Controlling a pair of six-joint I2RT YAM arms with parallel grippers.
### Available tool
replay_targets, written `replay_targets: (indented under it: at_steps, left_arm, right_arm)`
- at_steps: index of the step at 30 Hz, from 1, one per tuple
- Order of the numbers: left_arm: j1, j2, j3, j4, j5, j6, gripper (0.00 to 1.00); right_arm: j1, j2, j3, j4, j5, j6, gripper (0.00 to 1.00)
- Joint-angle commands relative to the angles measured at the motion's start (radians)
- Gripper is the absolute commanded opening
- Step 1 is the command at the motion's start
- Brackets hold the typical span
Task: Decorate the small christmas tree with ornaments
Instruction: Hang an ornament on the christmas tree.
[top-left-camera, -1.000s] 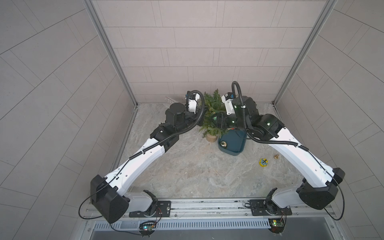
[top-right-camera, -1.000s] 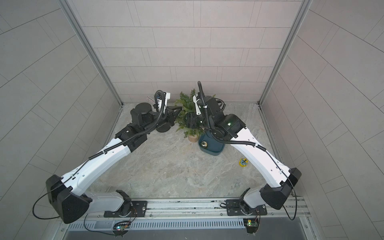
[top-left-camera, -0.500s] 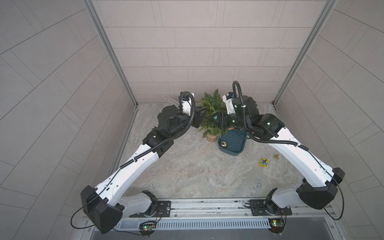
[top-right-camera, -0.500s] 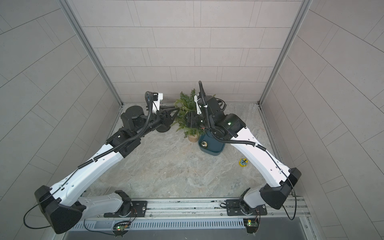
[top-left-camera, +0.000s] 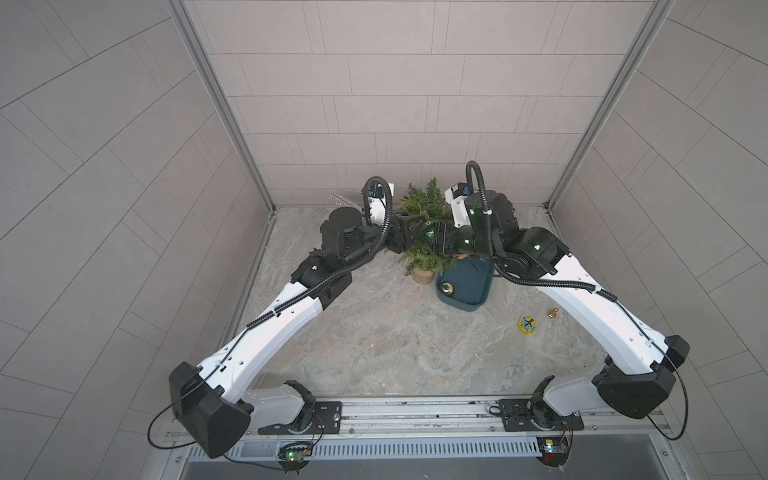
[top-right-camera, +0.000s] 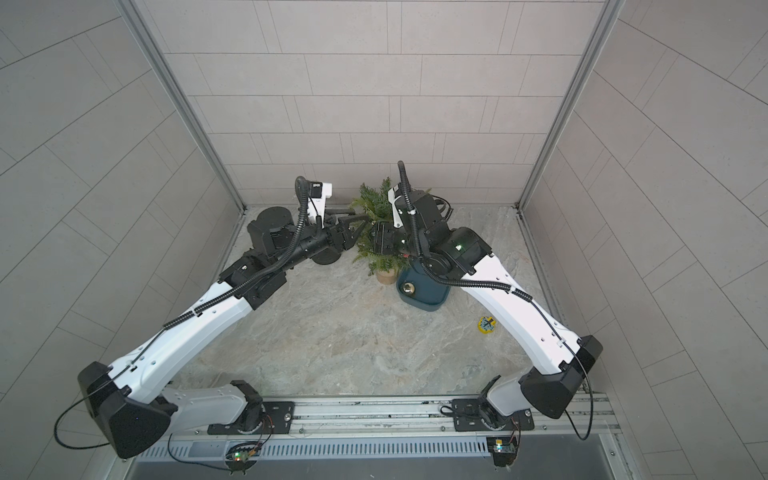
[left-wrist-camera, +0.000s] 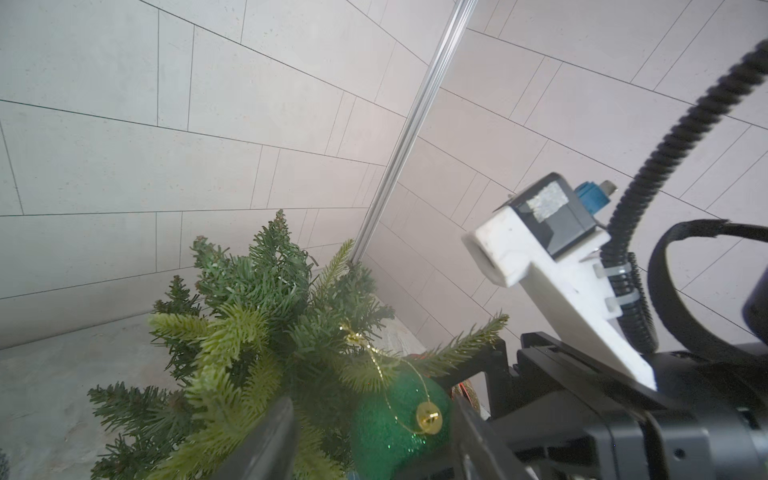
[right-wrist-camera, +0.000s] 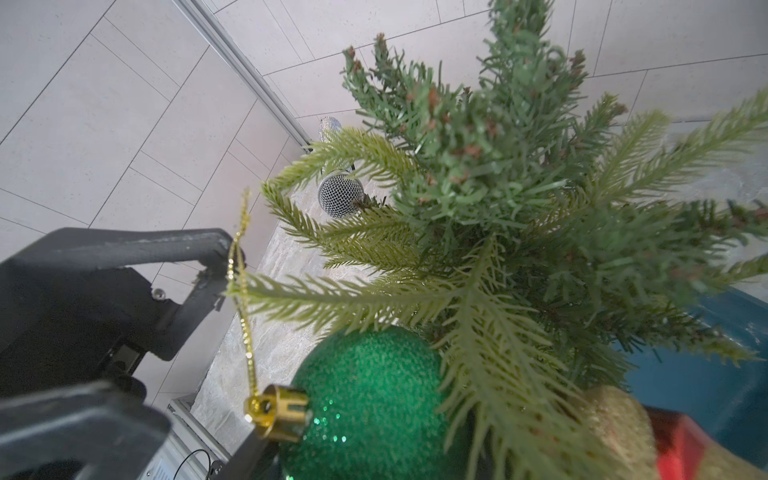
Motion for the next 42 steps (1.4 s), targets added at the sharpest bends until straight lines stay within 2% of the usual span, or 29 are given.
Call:
replay_targets:
  at_steps: [1,9,19,24,32,38,40,42]
  left_arm:
    - [0.008,0.022,0.047,0.021,0.014,-0.009,0.63]
    - [0.008,0.064,0.076,0.015,-0.006,-0.002,0.63]
    - [0.008,0.084,0.091,0.01,-0.02,0.012,0.43]
    - [0.014,0.077,0.088,0.006,-0.02,0.019,0.43]
    - [0.015,0.083,0.087,0.022,0.009,0.009,0.21]
    - [0.014,0.091,0.095,0.028,0.022,0.002,0.17]
    - [0.015,0.095,0.096,0.03,0.029,-0.001,0.09]
    - [0.015,0.095,0.096,0.033,0.03,-0.005,0.08]
  right_arm:
    - [-0.001,-0.014,-0.009,0.019,-0.001,0.013,0.57]
    - [-0.003,-0.019,-0.02,0.023,-0.006,0.014,0.57]
    - [-0.002,-0.031,-0.035,0.033,-0.01,0.015,0.57]
    - [-0.002,-0.034,-0.039,0.034,-0.012,0.016,0.57]
    - [-0.003,-0.039,-0.044,0.044,-0.021,0.02,0.6]
    - [-0.003,-0.053,-0.053,0.043,-0.021,0.021,0.67]
    - [-0.004,-0.057,-0.056,0.044,-0.017,0.02,0.68]
    - [-0.004,-0.062,-0.056,0.043,-0.02,0.02,0.69]
